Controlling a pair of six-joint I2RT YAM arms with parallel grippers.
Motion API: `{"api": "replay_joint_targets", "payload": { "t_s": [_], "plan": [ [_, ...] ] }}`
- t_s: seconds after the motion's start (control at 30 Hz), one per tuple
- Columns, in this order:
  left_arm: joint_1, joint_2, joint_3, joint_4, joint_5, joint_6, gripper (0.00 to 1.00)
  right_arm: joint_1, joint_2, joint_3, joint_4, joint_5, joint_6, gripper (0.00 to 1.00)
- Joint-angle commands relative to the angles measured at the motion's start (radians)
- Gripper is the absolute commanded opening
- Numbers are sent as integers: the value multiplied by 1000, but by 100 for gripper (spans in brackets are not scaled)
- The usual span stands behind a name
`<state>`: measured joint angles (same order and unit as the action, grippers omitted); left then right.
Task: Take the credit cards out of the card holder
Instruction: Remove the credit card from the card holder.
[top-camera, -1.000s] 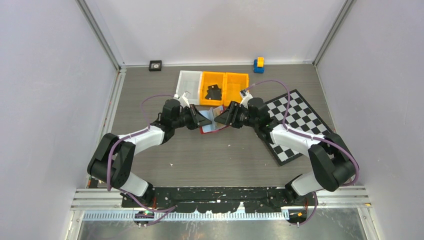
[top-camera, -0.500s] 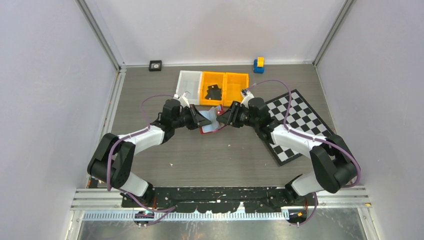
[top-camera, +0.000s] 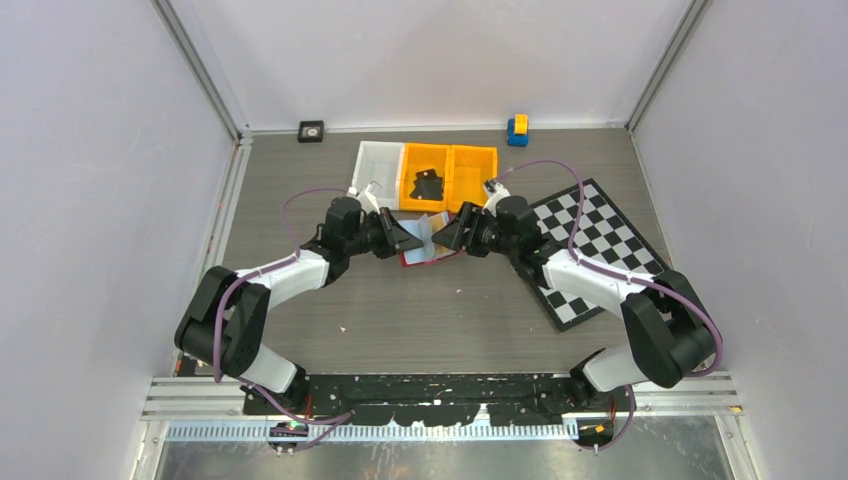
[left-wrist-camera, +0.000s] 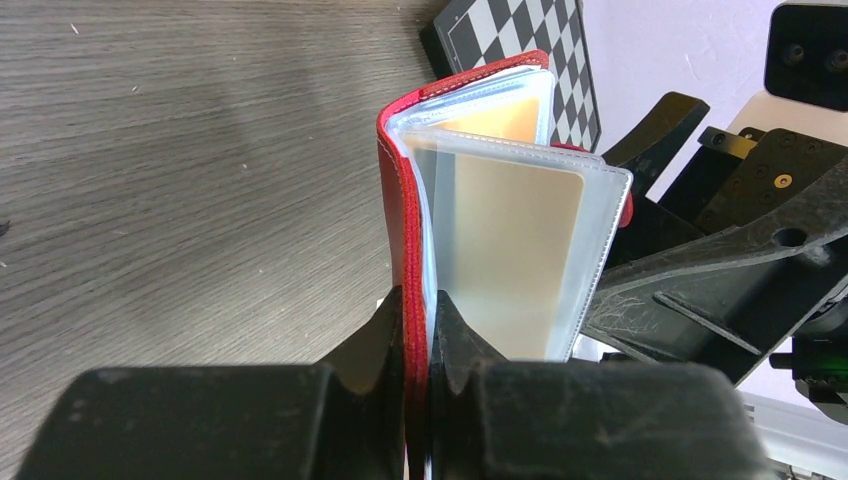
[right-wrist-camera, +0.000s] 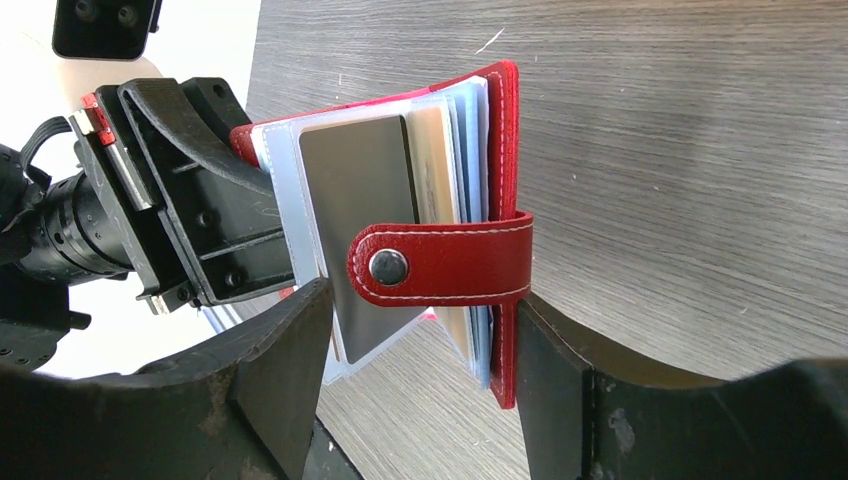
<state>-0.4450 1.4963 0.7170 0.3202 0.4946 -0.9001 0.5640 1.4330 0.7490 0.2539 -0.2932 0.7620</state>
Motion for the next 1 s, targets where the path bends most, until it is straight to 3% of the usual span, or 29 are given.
{"api": "replay_joint_targets", "payload": {
  "t_s": [0.0,0.13,0.33,0.4,0.5,0.67,0.83,0.97],
  "plan": [
    [-3,-14,51,31,19,18,1,13,-35,14,18,1,-20,68],
    [-4,-17,52,24,15,21,1,13,-56,6,11,27,-17,67],
    [-4,-16,52,26,19,18,1,13,-74,-2,17,46,-2,43],
    [-3,-17,52,26,19,18,1,13,-70,-5,34,27,4,45],
    [-4,-15,52,26,18,18,1,13,-64,-11,71,-8,18,59],
    [-4,-14,52,28,19,18,1,12,-42,-11,113,-56,35,59],
    [-4,-14,52,29,21,14,1,13,-19,20,40,-32,12,59],
    [-4,-12,47,59,40,2,1,13,10,36,19,-29,8,52]
  ]
}}
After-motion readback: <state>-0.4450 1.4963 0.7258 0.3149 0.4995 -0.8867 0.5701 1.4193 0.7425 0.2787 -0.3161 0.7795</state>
